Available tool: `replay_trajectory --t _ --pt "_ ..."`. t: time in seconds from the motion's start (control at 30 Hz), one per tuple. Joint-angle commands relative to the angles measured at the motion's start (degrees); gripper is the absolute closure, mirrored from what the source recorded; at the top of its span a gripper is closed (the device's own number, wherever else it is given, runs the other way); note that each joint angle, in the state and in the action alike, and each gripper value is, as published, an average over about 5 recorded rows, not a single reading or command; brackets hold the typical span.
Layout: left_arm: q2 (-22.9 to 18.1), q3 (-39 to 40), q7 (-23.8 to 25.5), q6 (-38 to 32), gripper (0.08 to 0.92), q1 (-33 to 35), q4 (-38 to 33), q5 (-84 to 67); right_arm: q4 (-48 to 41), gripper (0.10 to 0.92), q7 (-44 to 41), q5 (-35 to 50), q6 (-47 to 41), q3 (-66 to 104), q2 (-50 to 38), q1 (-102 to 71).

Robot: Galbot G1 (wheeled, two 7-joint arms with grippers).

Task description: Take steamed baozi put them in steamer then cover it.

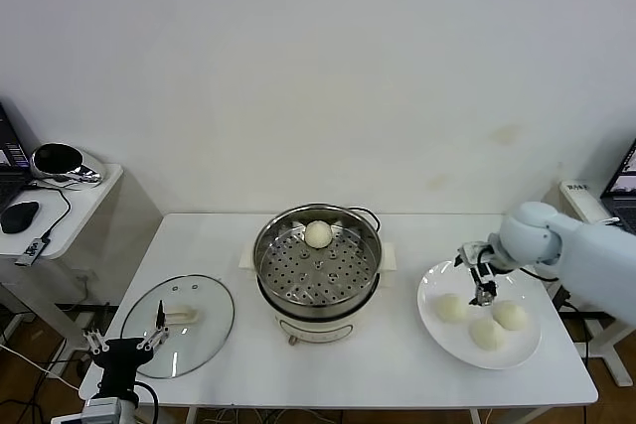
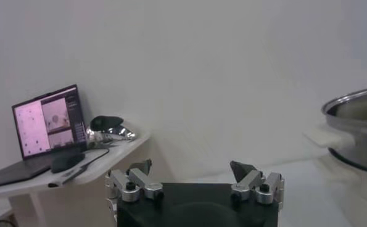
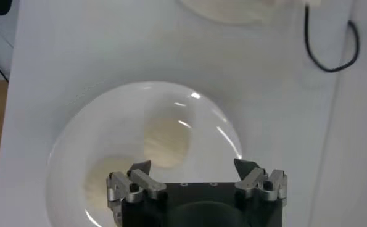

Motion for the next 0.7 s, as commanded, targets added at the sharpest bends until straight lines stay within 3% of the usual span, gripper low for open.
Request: replay_trajectory --t 0.03,0.5,0.7 --pt "0.1 -0.2 0.0 0.1 0.177 0.0 0.3 0.1 -4.5 0.203 0.2 -3.3 -0.2 7.2 2.7 -10.5" --pt "-0.1 -0.2 0.0 0.0 0.177 0.3 0.4 0.3 -9.0 0.204 0.9 -5.4 1.3 10.6 6.5 -13.4" --pt "-0.2 -0.1 0.0 0.0 0.177 0.3 0.5 0.4 -9.4 0.26 0.9 -5.5 1.3 11.1 7.2 -13.7"
